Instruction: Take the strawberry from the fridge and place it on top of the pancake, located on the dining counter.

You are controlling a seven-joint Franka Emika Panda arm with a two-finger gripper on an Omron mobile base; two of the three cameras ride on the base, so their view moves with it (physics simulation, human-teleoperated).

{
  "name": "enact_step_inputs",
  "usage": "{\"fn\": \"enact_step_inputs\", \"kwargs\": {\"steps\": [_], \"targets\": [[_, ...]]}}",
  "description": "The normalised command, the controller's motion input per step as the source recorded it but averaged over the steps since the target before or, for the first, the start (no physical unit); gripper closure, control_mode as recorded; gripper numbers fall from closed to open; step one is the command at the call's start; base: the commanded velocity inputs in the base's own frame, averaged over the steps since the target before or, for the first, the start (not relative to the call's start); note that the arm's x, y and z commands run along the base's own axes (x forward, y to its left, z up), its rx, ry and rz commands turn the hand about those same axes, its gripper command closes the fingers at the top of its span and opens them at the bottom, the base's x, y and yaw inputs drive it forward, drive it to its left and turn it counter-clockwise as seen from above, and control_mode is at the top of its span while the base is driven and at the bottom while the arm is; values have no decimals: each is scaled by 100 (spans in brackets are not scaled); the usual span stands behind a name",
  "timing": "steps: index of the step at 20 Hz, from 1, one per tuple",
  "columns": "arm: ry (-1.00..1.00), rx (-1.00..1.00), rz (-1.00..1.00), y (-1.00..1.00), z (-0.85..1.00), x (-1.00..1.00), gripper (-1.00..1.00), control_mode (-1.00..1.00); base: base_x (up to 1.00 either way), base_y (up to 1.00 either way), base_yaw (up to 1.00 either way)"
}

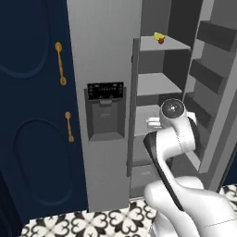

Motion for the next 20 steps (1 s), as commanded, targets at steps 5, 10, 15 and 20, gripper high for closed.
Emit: {"fn": "enact_step_inputs", "kwargs": {"steps": [5, 10, 15, 20], "targets": [[0, 0, 0, 0, 0, 0, -100, 100, 84, 0, -14], [0, 0, 0, 0, 0, 0, -100, 100, 70, -1, -41], [0, 0, 0, 0, 0, 0, -100, 100, 38, 4, -42], [0, 0, 0, 0, 0, 0, -100, 100, 34, 19, -17]]}}
